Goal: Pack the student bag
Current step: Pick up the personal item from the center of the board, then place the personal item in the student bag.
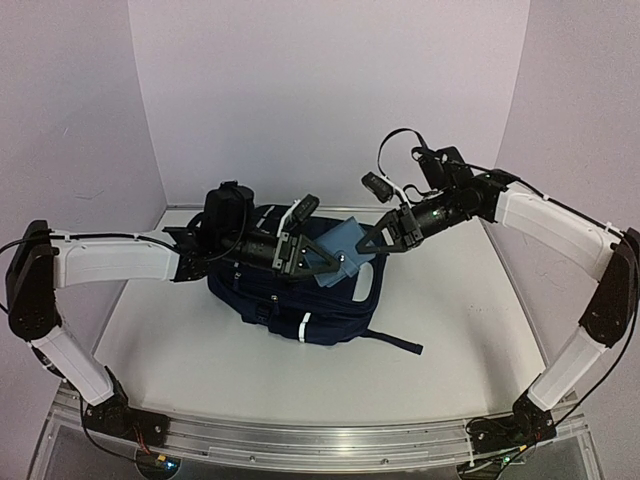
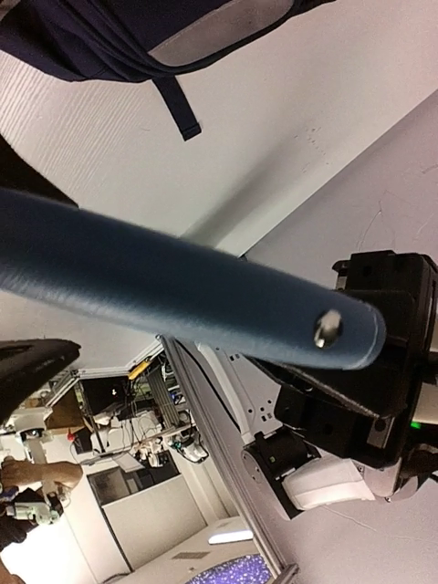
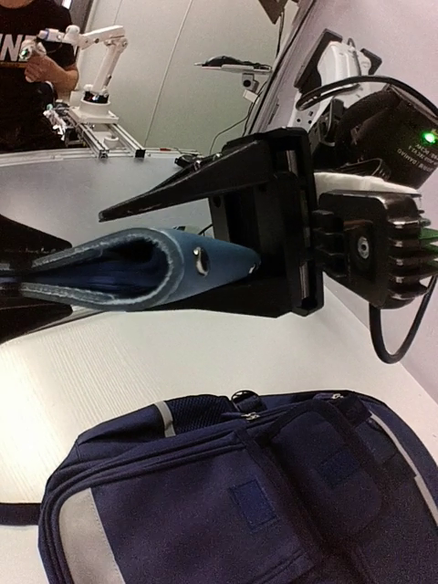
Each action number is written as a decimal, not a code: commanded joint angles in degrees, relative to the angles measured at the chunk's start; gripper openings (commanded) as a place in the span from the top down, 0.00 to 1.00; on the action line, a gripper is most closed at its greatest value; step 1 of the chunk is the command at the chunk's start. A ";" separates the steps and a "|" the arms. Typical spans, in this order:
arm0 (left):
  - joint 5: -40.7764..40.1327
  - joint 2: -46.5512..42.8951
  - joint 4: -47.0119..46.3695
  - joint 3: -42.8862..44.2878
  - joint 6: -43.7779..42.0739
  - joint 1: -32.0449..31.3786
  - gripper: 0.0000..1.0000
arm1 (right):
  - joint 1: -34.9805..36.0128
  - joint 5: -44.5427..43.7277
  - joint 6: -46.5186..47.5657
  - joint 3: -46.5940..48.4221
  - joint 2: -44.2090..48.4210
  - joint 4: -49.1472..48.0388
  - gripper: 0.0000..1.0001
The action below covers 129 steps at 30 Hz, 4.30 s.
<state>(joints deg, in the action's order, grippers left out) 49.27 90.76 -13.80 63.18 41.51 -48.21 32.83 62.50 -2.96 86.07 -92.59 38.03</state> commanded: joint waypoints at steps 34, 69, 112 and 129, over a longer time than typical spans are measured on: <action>-24.71 -11.15 -11.71 -12.21 5.41 3.86 1.00 | -0.80 -17.33 -12.00 -11.28 1.78 -16.98 0.28; -28.56 1.65 36.33 7.69 -8.15 11.84 1.00 | -1.86 -45.08 4.59 5.37 -22.18 -5.10 0.41; -32.03 13.70 47.45 22.38 -7.58 10.81 0.47 | -1.87 -38.55 4.86 1.40 -24.92 -6.21 0.43; -32.76 17.17 45.28 24.94 -8.58 10.90 0.90 | -1.92 -37.21 5.16 0.36 -22.85 -6.17 0.38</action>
<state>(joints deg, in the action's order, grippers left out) 16.80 104.98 31.49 85.20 34.33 -37.66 31.03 24.93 2.45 88.70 -116.51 27.41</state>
